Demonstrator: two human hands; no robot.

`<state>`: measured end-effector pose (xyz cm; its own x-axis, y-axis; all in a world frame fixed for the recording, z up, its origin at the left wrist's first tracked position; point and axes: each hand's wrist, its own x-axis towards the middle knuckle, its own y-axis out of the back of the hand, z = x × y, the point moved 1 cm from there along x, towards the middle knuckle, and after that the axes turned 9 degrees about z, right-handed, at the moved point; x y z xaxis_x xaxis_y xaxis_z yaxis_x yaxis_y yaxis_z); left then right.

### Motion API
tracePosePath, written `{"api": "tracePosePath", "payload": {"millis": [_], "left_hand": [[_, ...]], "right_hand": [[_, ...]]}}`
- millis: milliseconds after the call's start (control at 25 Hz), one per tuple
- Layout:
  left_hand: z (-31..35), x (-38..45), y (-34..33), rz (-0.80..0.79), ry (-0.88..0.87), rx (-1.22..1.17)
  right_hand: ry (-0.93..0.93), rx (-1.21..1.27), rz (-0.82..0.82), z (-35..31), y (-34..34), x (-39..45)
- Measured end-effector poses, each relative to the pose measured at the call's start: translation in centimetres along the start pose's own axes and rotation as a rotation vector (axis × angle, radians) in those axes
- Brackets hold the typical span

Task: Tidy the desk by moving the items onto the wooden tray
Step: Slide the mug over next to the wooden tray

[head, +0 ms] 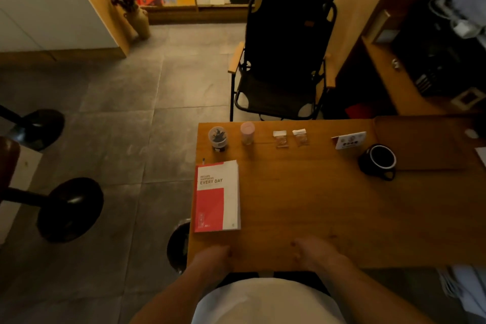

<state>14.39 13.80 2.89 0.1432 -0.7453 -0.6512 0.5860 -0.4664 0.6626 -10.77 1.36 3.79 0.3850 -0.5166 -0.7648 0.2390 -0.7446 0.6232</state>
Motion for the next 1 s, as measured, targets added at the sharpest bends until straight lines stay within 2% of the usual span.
{"api": "tracePosePath", "payload": {"millis": [240,320,480,800,1000], "left_hand": [[4.6,1.5,1.1,-0.086,-0.158,0.275],[6.0,2.0,1.0,-0.108,-0.146,0.318],[10.5,3.1,0.4,-0.183,-0.139,0.322],[23.1,4.5,-3.7,-0.139,-0.198,0.398],[29.5,4.7,-6.6,-0.160,-0.215,0.429]], "right_hand": [[-0.037,0.064,0.103,5.3,-1.0,-2.5],[-0.033,0.082,0.104,7.2,-1.5,-3.0],[-0.047,0.155,0.084,12.7,-1.9,-4.5],[-0.096,0.287,0.176,25.3,-1.3,-8.5],[-0.090,0.286,0.161,31.4,-2.4,-11.0]]}}
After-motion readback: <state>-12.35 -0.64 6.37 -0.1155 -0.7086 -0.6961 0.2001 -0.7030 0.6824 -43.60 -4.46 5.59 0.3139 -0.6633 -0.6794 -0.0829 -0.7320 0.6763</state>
